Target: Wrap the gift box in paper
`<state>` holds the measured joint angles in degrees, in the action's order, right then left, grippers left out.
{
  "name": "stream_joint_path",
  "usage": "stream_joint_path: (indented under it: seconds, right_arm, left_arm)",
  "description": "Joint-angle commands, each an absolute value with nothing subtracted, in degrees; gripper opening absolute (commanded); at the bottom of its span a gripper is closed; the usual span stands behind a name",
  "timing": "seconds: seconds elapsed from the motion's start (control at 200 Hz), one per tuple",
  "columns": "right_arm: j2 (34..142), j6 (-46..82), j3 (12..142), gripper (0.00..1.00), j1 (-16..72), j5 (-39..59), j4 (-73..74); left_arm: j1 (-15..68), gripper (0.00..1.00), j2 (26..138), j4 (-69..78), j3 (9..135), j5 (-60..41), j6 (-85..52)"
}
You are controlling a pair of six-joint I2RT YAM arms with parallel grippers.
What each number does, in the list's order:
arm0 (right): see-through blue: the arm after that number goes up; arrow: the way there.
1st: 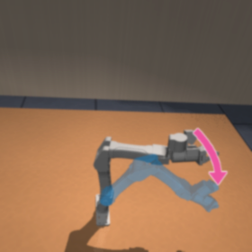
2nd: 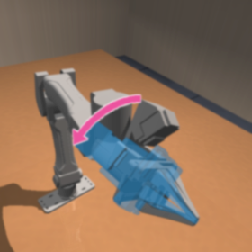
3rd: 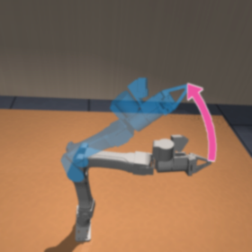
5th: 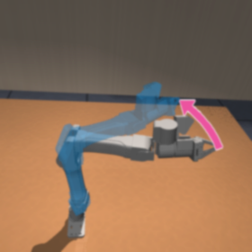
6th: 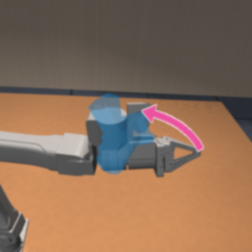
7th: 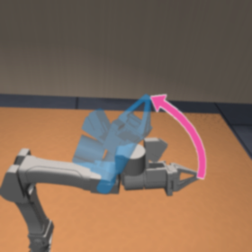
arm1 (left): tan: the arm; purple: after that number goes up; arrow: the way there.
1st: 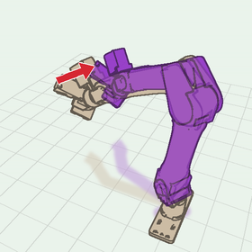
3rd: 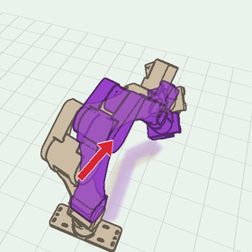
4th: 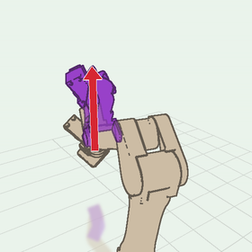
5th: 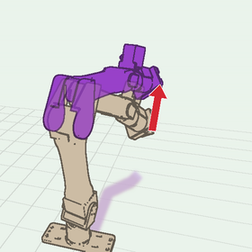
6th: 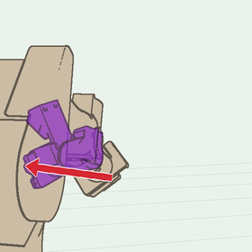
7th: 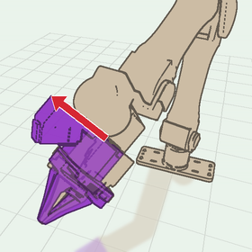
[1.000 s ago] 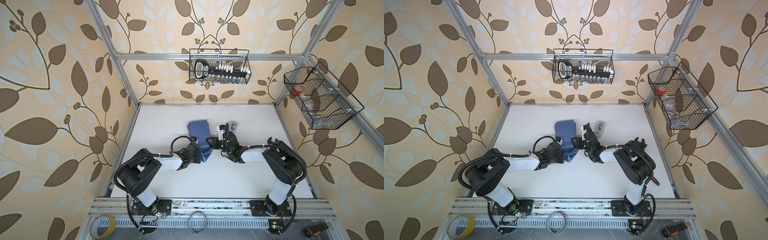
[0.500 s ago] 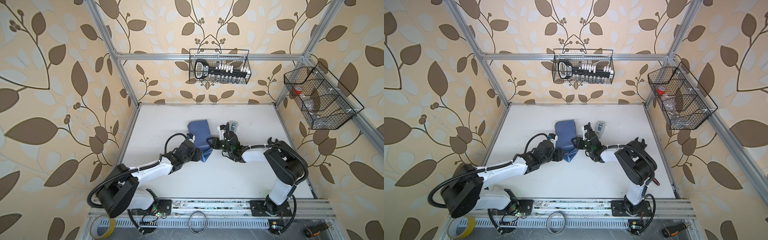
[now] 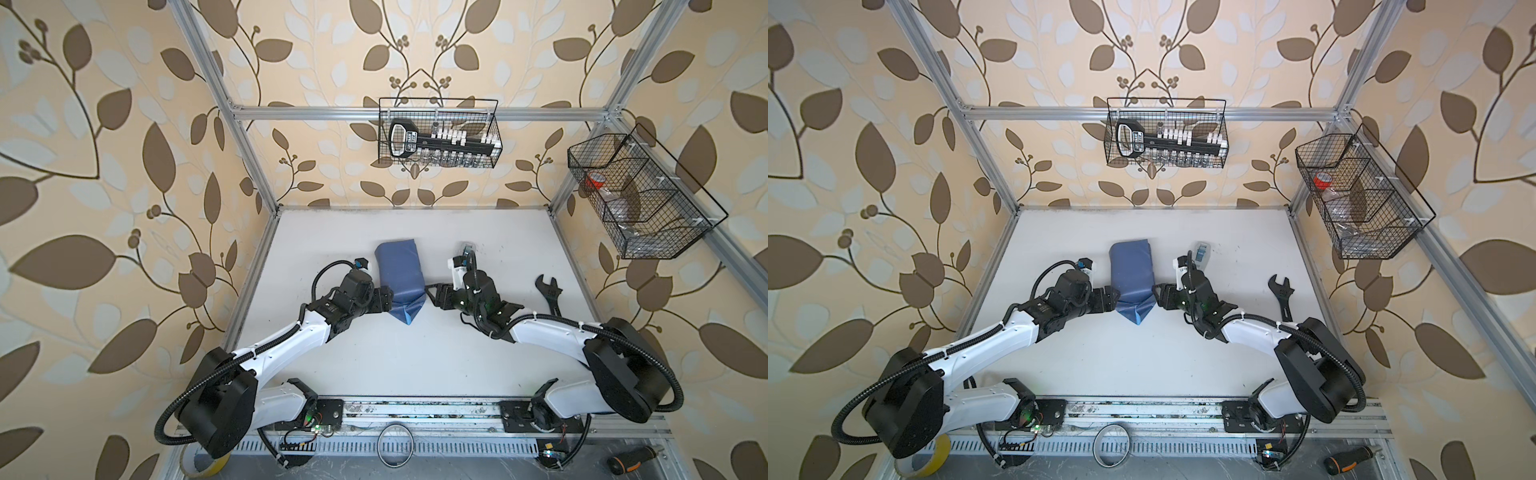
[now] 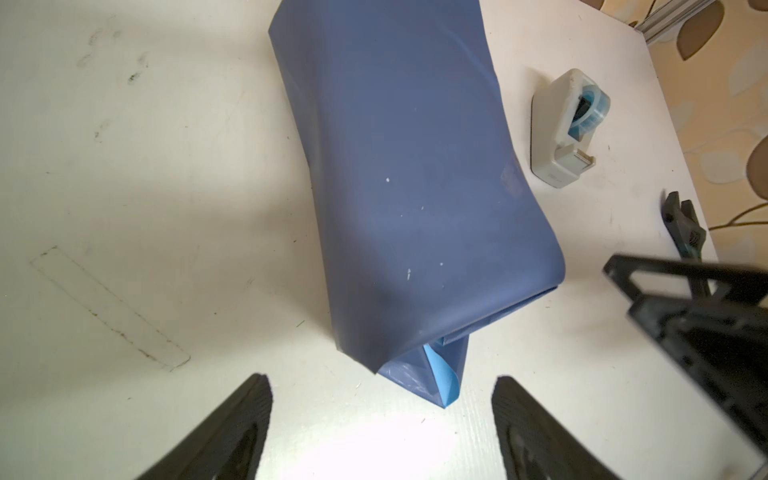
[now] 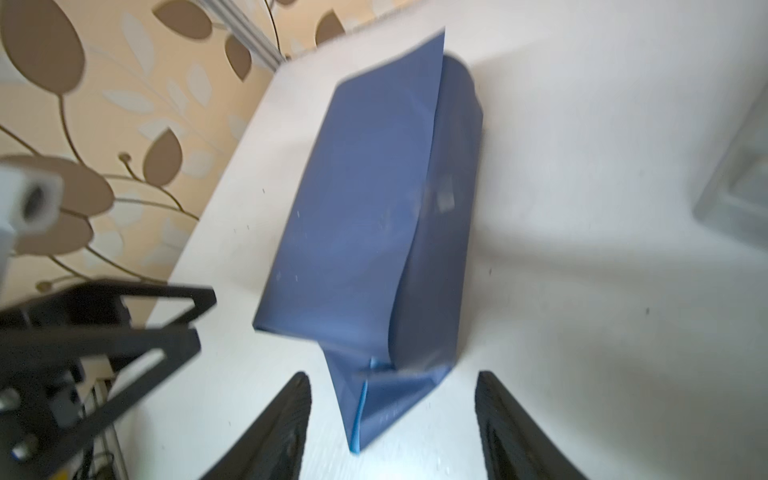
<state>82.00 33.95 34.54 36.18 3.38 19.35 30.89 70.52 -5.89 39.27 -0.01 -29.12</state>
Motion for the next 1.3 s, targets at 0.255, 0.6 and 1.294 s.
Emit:
stream_joint_path:
  seconds: [0.255,0.6,1.294]
  right_arm:
    - [89.5,36.6,38.6,0.69,33.8,8.7,25.4]
    - [101.0,39.2,46.3,0.67,32.1,14.7,28.8]
    - [79.0,35.1,28.4,0.67,31.9,3.8,18.7]
  left_arm:
    - [26.3,0.88,86.9,-7.0,53.7,-4.5,-28.2]
    - [24.5,0.79,95.0,-4.0,56.6,-14.1,-28.9]
    - [29.5,0.85,78.7,-4.5,43.4,-7.7,-32.1]
